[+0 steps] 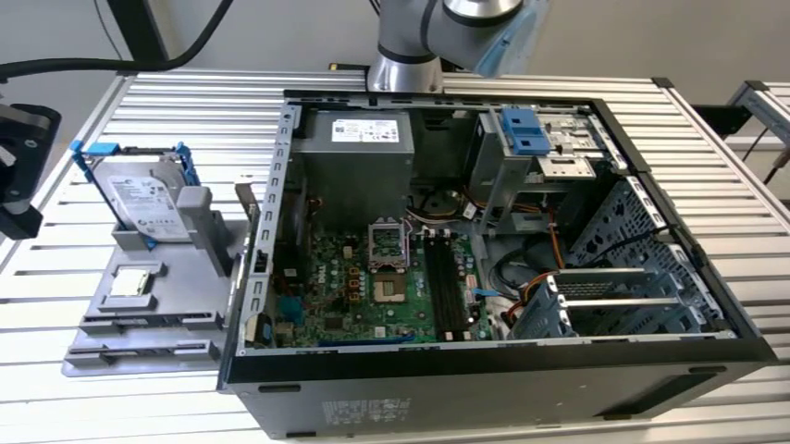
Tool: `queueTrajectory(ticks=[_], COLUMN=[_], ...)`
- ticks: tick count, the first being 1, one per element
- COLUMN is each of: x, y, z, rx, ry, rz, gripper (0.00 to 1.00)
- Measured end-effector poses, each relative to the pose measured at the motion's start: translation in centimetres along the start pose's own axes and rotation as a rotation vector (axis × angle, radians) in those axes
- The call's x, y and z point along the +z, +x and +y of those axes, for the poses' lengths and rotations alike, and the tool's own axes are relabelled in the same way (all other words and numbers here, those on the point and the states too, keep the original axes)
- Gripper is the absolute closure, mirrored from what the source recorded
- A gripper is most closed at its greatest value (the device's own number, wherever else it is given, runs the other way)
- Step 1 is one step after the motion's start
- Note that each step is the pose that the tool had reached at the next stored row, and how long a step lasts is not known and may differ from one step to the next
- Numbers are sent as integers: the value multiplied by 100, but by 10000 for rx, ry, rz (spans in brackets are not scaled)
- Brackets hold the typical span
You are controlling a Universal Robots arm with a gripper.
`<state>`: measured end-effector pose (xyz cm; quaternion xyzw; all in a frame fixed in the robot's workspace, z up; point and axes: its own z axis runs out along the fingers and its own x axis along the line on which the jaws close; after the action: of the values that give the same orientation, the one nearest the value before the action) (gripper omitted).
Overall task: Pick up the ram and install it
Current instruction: 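Pick up the ram and move it above insertion slot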
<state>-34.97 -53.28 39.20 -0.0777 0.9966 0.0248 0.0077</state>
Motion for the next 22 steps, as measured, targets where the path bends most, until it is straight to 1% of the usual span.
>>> queueTrajectory(ticks=[7, 11, 16, 22], x=[-1, -1, -1, -1], y=[2, 2, 2, 2], z=[1, 1, 1, 1], rx=[-1263, -1868, -2476, -3071], ry=[-16, -25, -31, -34], rz=[63, 92, 123, 154], gripper=[100, 100, 100, 100])
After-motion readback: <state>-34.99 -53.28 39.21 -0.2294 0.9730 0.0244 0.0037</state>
